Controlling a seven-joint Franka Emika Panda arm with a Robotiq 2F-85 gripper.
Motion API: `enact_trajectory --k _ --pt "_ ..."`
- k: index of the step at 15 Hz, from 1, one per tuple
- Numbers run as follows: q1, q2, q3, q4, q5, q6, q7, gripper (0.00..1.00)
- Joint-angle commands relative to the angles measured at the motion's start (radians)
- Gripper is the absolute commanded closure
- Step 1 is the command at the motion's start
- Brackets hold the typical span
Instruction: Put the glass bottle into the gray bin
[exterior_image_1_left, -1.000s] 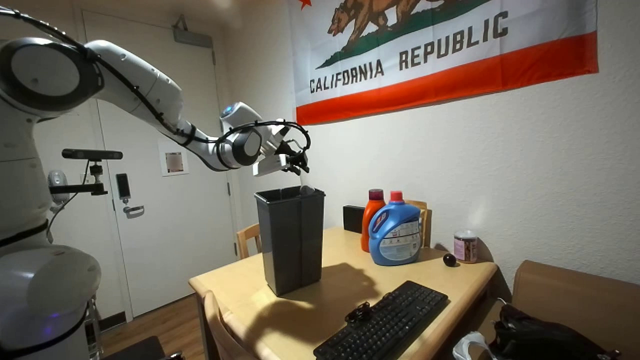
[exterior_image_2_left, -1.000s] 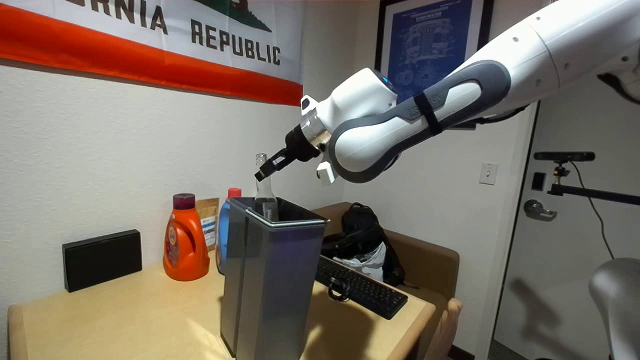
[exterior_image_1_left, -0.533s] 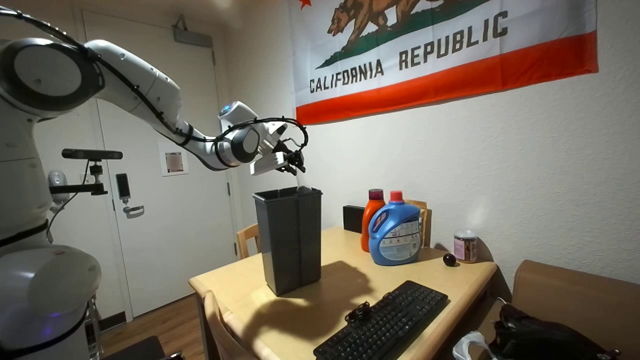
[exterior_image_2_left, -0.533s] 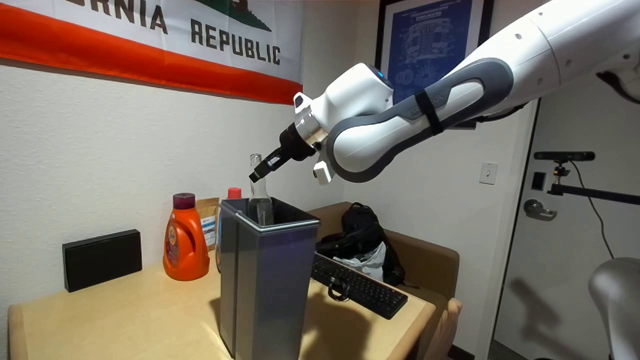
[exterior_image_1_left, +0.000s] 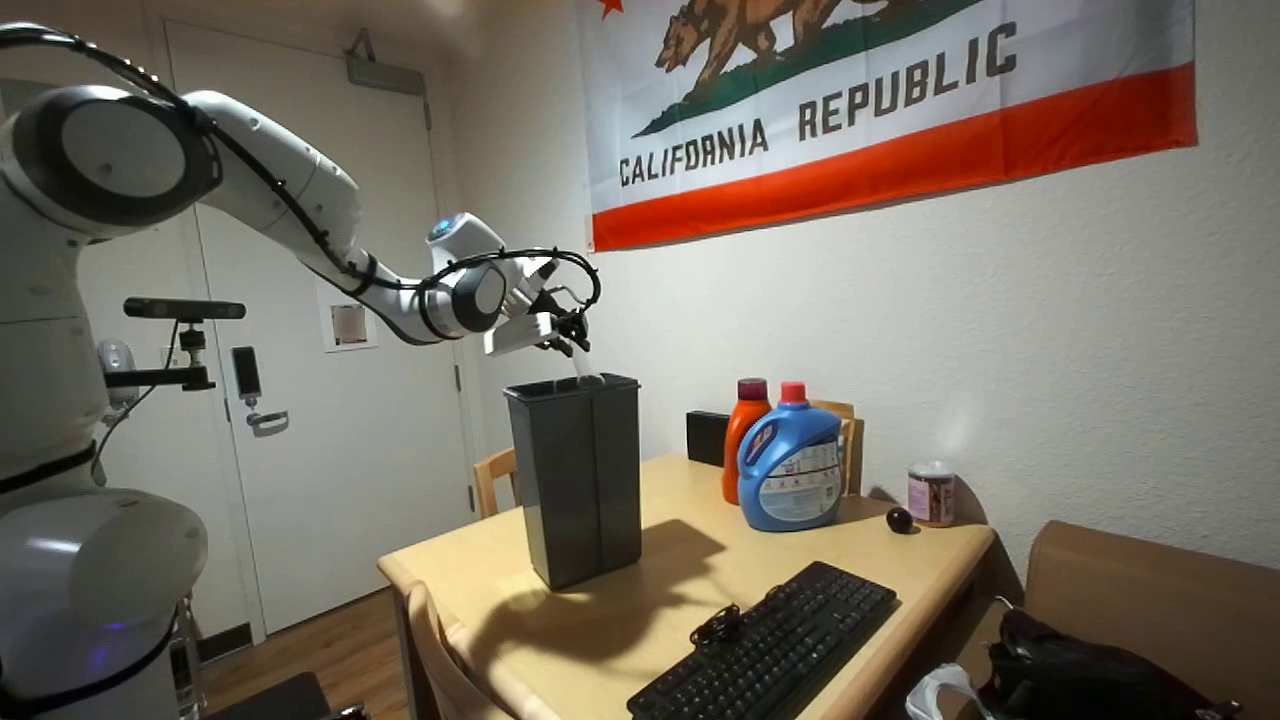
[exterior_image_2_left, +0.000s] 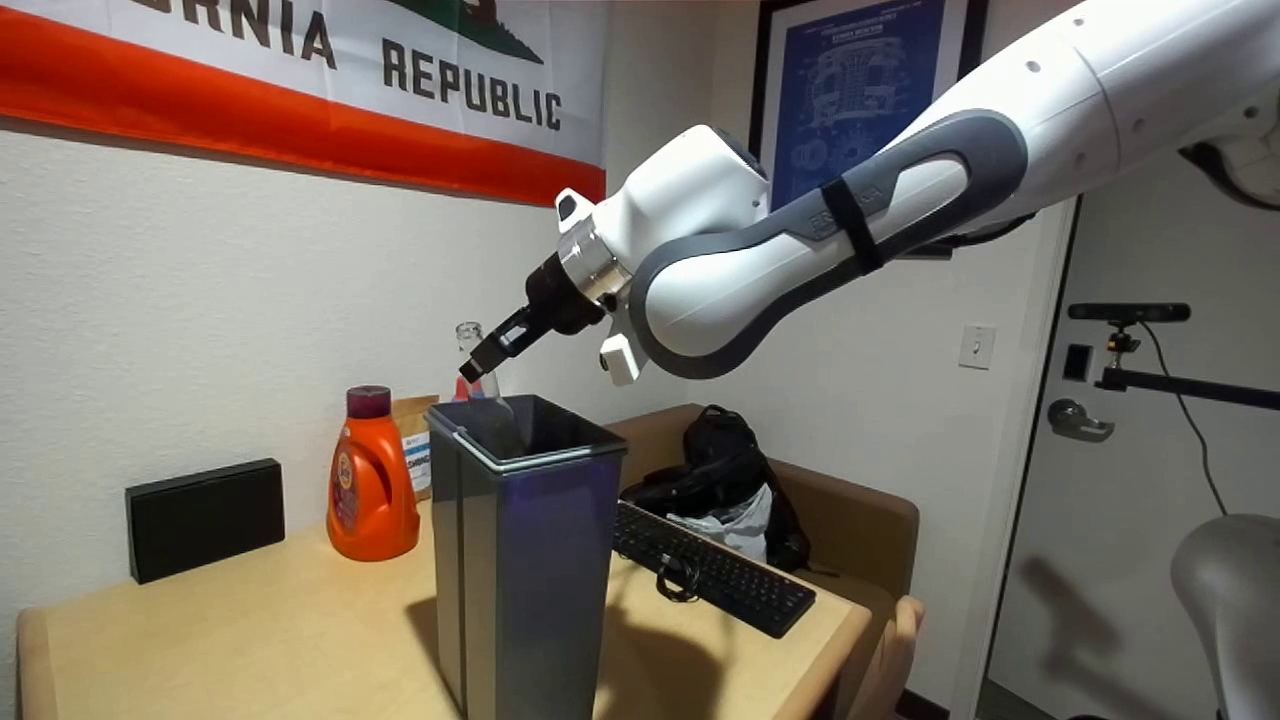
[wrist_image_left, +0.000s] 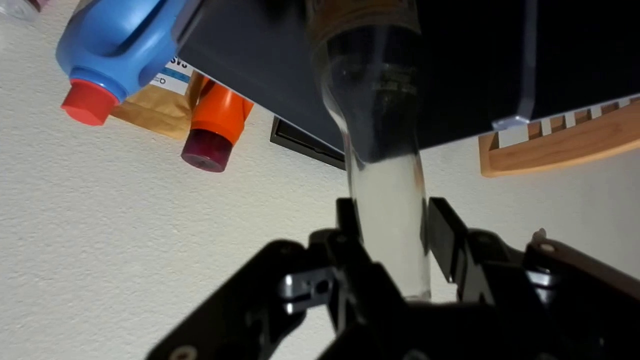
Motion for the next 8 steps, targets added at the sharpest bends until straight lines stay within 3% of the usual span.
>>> enact_trajectory --k 1,8 --pt "0.002 0.022 -0.007 0.015 0.036 -0.013 -0.006 0.85" --pt "-0.024 0.031 -0.017 0.019 0.009 -0.041 0.035 0.85"
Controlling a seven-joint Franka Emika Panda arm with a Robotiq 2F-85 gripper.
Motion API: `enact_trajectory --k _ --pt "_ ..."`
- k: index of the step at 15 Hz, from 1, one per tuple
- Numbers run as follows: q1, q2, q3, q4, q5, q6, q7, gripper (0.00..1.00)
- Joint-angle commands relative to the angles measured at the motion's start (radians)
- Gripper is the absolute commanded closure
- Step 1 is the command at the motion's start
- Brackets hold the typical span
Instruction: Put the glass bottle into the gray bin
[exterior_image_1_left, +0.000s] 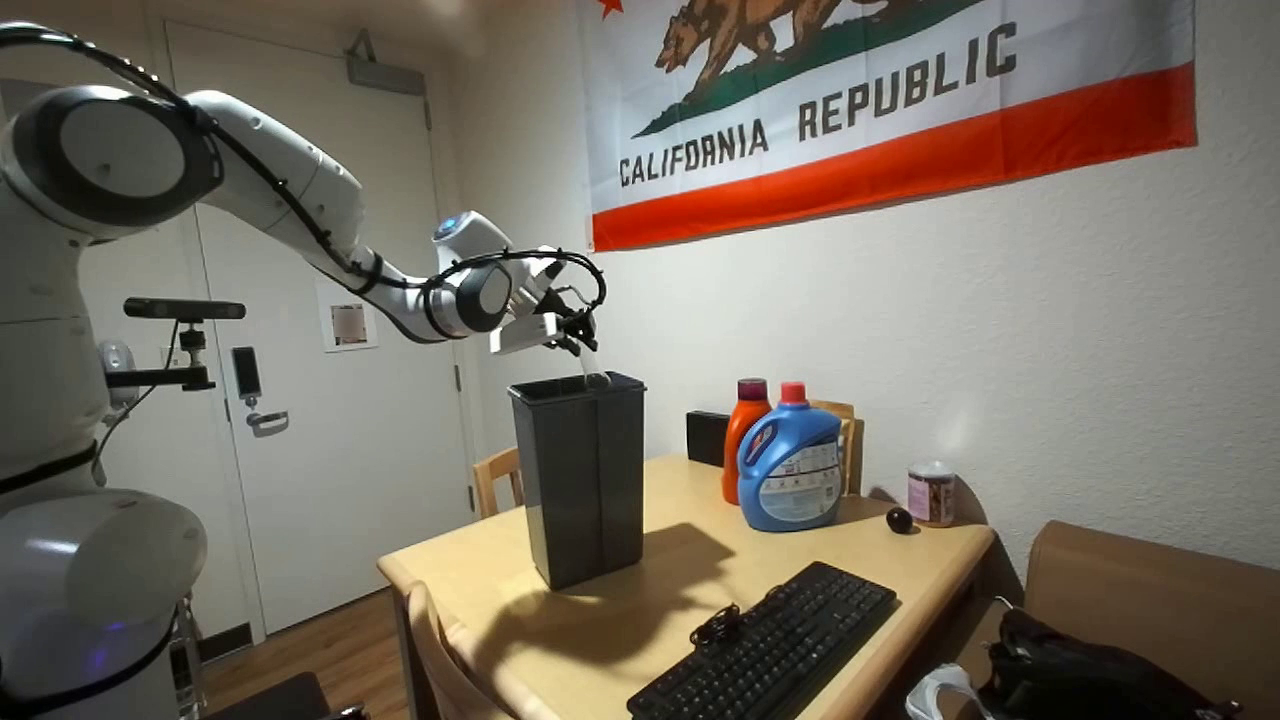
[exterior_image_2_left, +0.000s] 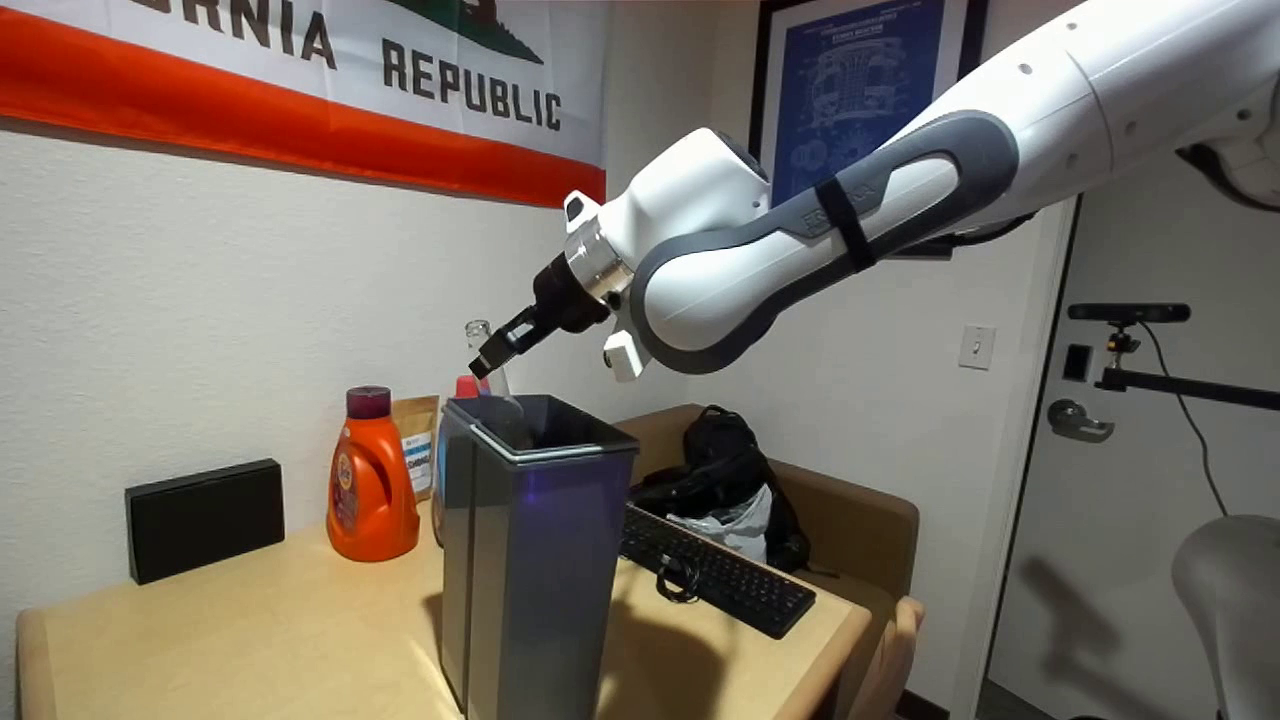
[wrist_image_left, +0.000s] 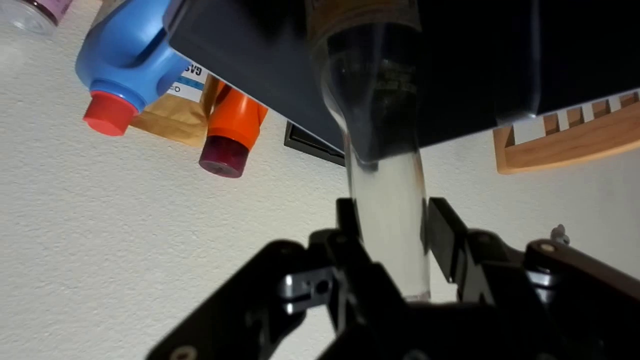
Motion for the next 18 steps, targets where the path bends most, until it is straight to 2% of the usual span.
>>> enact_trajectory --k 1,10,14,15,16,17,18 --pt "-0.013 0.021 -0.004 0.01 -0.013 -0.045 0.034 0.85" --pt "0.009 0.0 0.022 -0.003 0.011 -0.05 0.015 0.85" --pt "0.014 -0.034 0.034 -0.022 -0.034 -0.057 0.029 0.85" --pt "-0.139 -0.038 0.19 -0.024 -0.022 -0.059 0.013 0.85" --pt "-0.161 -0.043 0.217 -0.028 -0.026 -0.06 0.013 0.85" --pt "-0.074 -0.051 0.137 -0.035 -0.039 -0.065 0.023 0.85" --pt "-0.092 -0.055 0.162 -0.042 -0.021 -0.065 0.007 0.85"
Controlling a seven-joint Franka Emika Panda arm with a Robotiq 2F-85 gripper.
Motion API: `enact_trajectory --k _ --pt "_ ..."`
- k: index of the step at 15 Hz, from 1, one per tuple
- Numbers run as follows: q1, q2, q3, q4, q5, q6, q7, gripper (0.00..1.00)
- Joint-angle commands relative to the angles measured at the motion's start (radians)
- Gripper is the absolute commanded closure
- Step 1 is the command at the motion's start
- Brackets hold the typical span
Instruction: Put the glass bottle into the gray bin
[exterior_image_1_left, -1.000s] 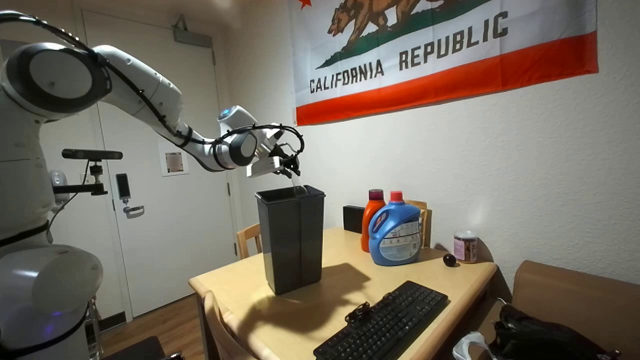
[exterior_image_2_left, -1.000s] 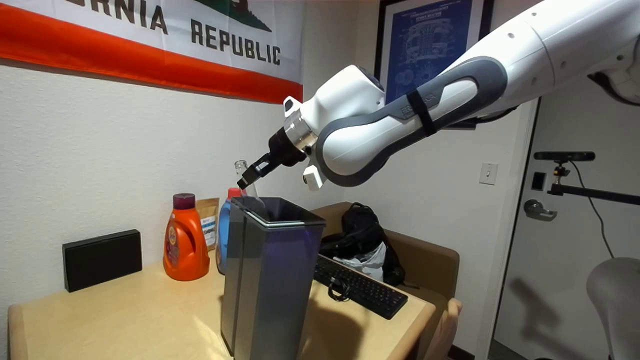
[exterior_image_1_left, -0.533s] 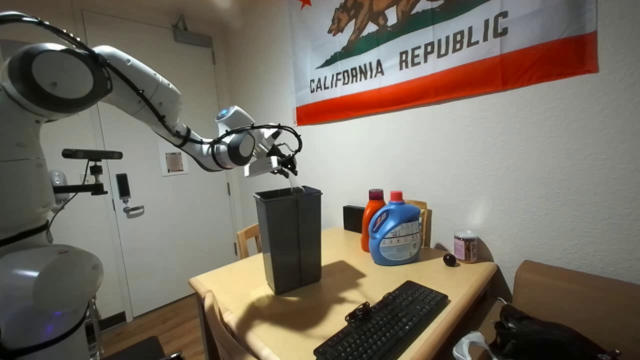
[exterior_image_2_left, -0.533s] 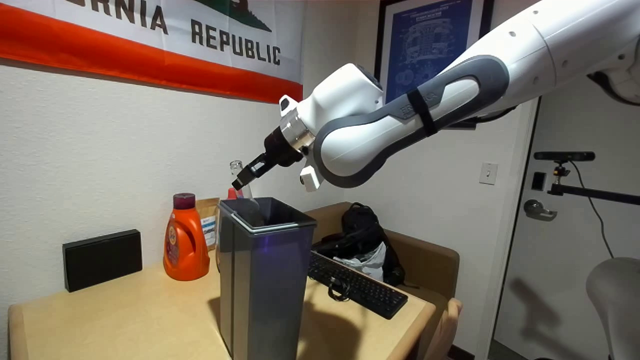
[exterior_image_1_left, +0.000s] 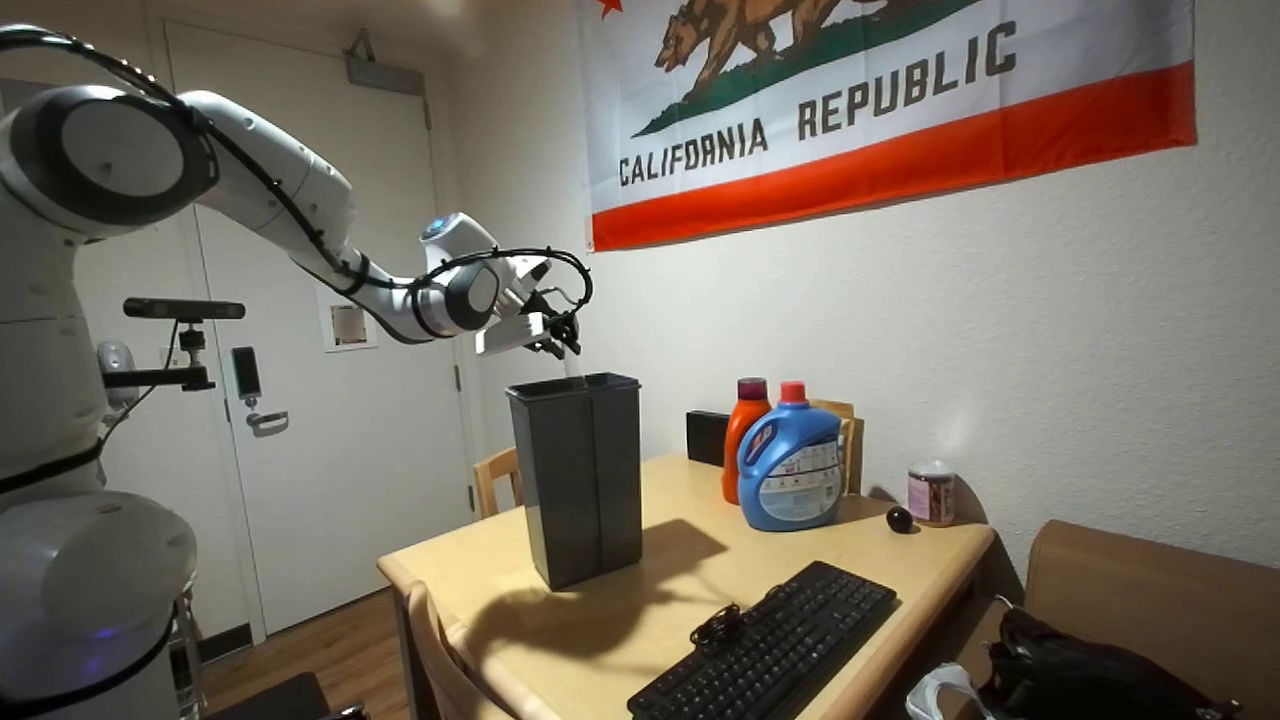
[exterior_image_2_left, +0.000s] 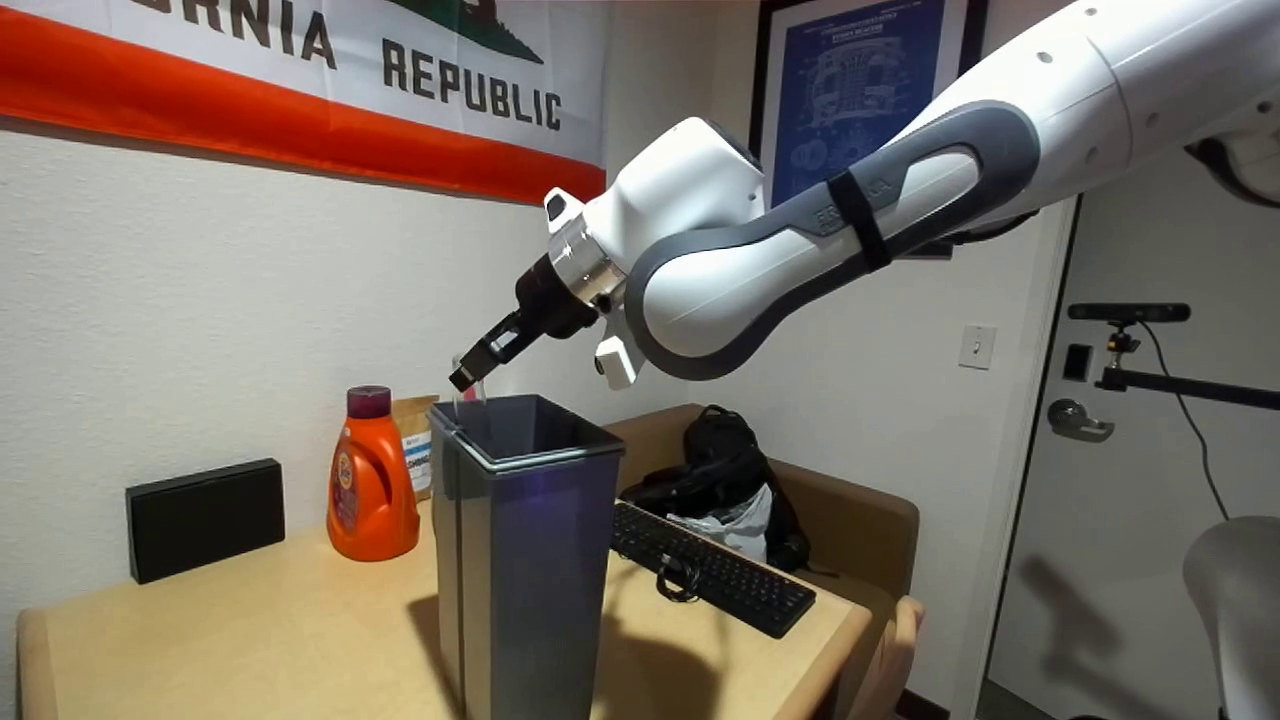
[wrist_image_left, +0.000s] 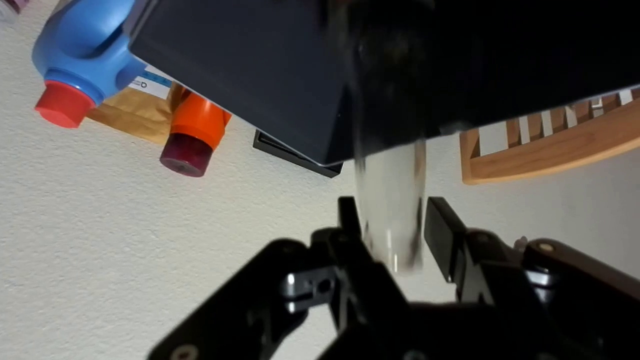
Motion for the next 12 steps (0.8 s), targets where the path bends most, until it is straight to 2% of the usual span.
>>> enact_trajectory --k 1,8,9,11,12 --pt "0.012 -0.048 0.01 -0.037 0.002 -0.031 0.001 0.85" --pt "0.036 -0.074 0.009 -0.06 0.039 -0.031 -0.025 0.85" --pt "0.037 -0.077 0.009 -0.06 0.038 -0.029 -0.023 0.64" --pt "0.041 -0.086 0.008 -0.061 0.038 -0.028 -0.022 0.61" --pt "0.034 -0.096 0.011 -0.063 0.019 -0.026 -0.009 0.48"
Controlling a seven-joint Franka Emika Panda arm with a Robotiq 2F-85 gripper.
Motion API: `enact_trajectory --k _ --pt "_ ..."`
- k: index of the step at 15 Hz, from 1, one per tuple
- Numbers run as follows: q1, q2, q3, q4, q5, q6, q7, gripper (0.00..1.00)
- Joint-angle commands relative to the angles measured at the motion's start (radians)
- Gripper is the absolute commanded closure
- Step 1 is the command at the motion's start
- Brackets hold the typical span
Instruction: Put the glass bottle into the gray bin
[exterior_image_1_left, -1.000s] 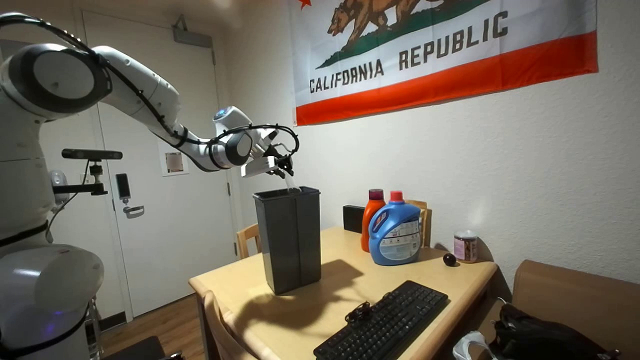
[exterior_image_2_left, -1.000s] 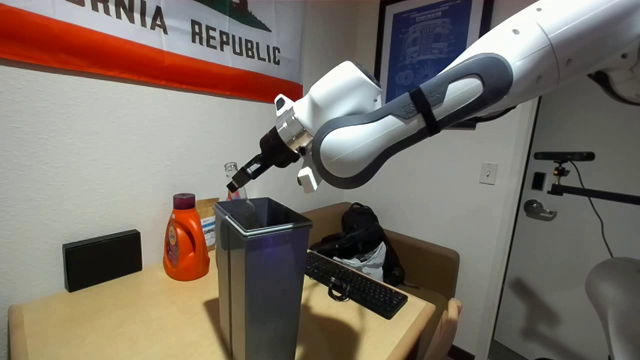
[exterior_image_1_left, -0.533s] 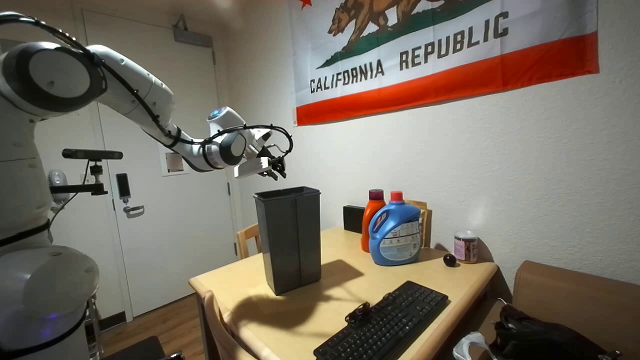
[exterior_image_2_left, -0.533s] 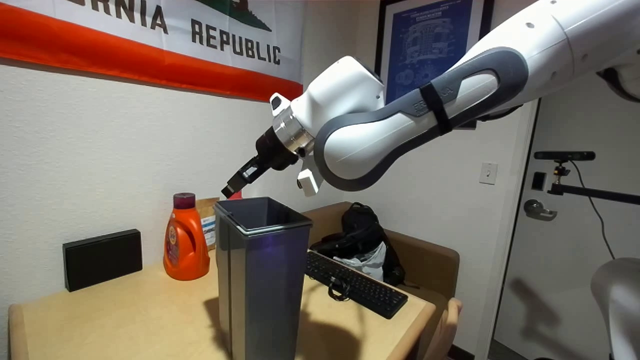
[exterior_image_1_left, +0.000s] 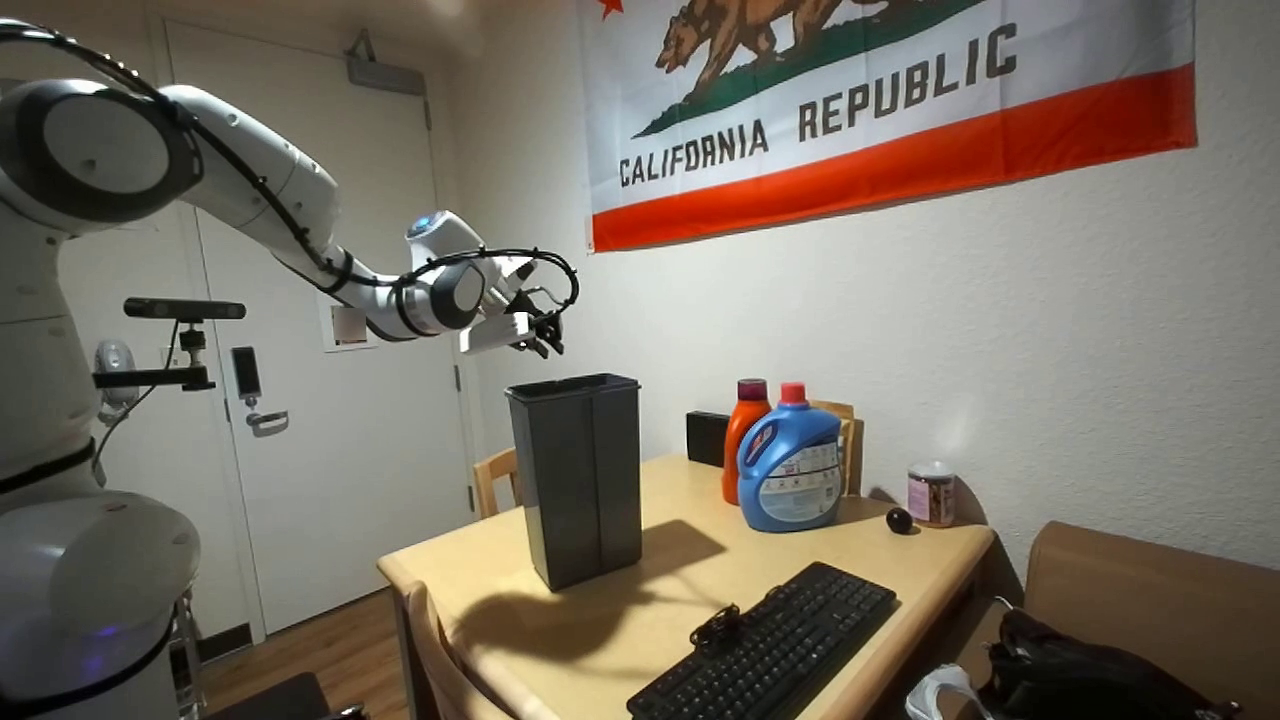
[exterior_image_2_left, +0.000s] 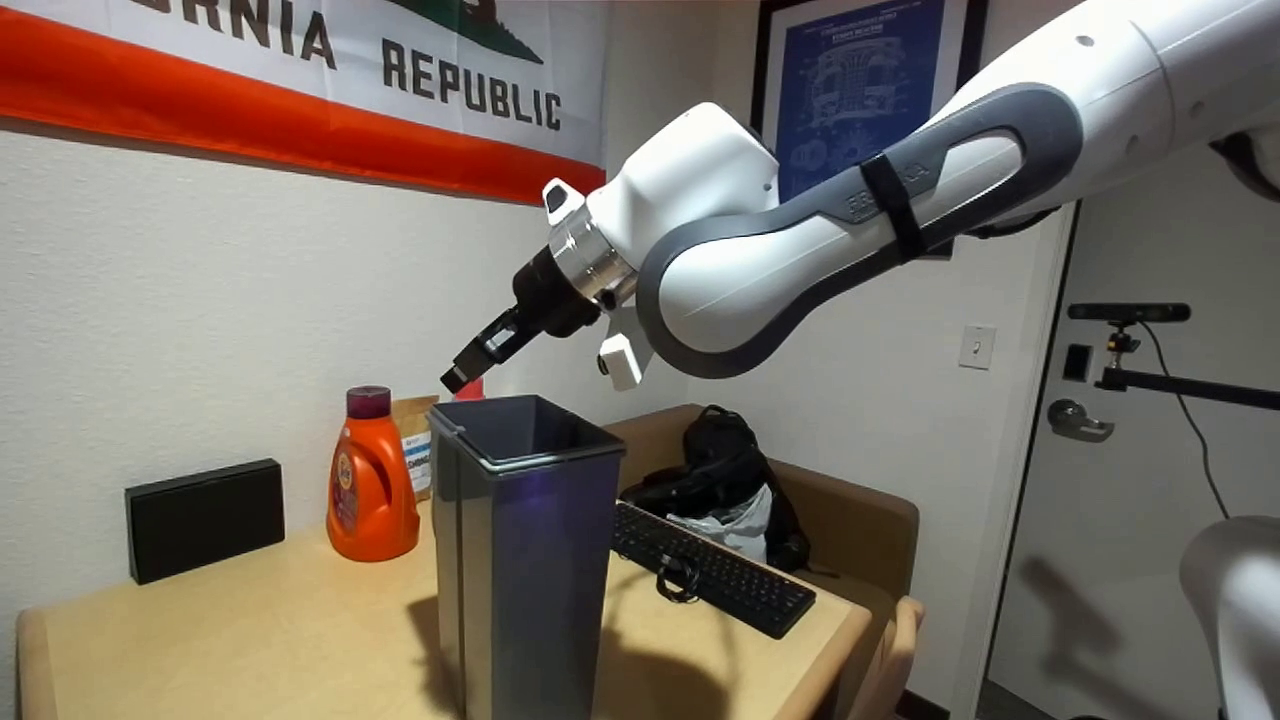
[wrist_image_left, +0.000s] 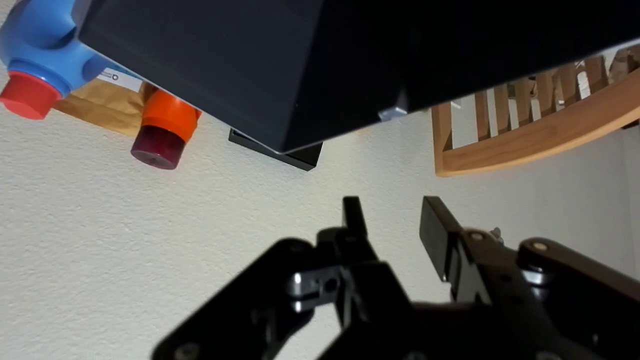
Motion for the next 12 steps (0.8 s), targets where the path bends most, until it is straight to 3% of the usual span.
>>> enact_trajectory --k 1,6,9,10,12 --pt "0.004 -0.074 0.002 -0.036 0.0 -0.023 -0.007 0.37" --pt "-0.014 -0.227 0.018 -0.1 -0.043 -0.031 0.01 0.01" --pt "-0.059 -0.326 0.041 -0.142 -0.082 -0.064 0.033 0.0" --pt "-0.13 -0.353 0.103 -0.159 -0.028 -0.08 -0.007 0.0" --pt "-0.18 -0.405 0.128 -0.195 -0.02 -0.115 0.003 0.0"
